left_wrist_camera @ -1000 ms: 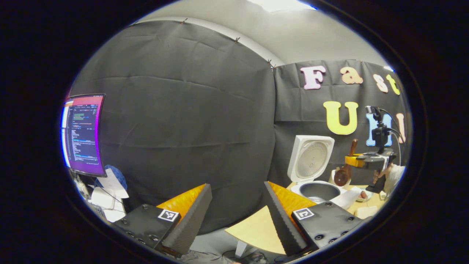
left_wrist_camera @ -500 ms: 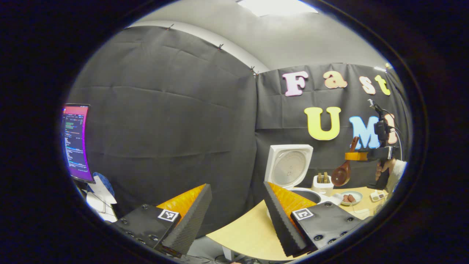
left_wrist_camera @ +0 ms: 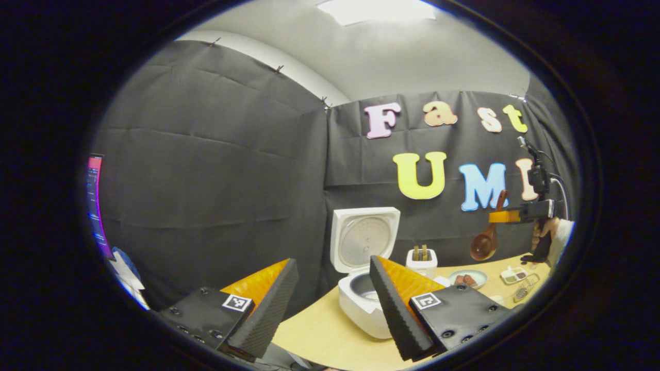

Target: Close the left gripper, press the button to open the rice cooker; take a wooden spoon from the chopstick holder with the right hand, scoop a spoonful of rice and pour it into the rice cooker, then put the wooden spoon back into the chopstick holder.

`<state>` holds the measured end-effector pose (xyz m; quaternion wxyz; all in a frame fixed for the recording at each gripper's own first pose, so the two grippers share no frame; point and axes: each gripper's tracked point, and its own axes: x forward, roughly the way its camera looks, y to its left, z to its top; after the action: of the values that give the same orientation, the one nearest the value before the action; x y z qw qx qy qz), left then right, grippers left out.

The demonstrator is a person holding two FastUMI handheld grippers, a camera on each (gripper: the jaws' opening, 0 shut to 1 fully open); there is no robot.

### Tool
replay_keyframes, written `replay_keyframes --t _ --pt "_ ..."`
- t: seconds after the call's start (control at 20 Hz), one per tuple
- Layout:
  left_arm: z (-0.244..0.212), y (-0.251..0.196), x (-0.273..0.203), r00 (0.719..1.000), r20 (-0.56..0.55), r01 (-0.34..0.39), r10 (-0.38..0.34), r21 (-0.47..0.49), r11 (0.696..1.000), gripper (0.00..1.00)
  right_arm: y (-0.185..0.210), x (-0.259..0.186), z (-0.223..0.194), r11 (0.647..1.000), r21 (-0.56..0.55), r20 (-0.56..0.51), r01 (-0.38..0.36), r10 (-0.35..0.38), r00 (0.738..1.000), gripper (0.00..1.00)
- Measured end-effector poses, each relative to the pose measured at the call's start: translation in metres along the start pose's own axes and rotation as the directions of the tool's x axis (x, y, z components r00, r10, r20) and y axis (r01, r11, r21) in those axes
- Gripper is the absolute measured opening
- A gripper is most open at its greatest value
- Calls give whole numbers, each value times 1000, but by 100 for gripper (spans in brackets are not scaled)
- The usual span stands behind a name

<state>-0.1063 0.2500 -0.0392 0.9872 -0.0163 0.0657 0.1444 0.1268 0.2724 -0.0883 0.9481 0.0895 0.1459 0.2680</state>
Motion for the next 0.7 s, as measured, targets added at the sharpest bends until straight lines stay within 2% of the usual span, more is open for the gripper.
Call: replay_keyframes --t 0.4,0.7 --pt "8 -71 12 993 14 115 -115 -18 993 94 -113 -50 -11 983 36 -12 182 -182 983 7" --pt "10 -129 12 980 12 199 -198 -20 980 94 -193 -97 -37 945 42 -40 324 -323 946 7"
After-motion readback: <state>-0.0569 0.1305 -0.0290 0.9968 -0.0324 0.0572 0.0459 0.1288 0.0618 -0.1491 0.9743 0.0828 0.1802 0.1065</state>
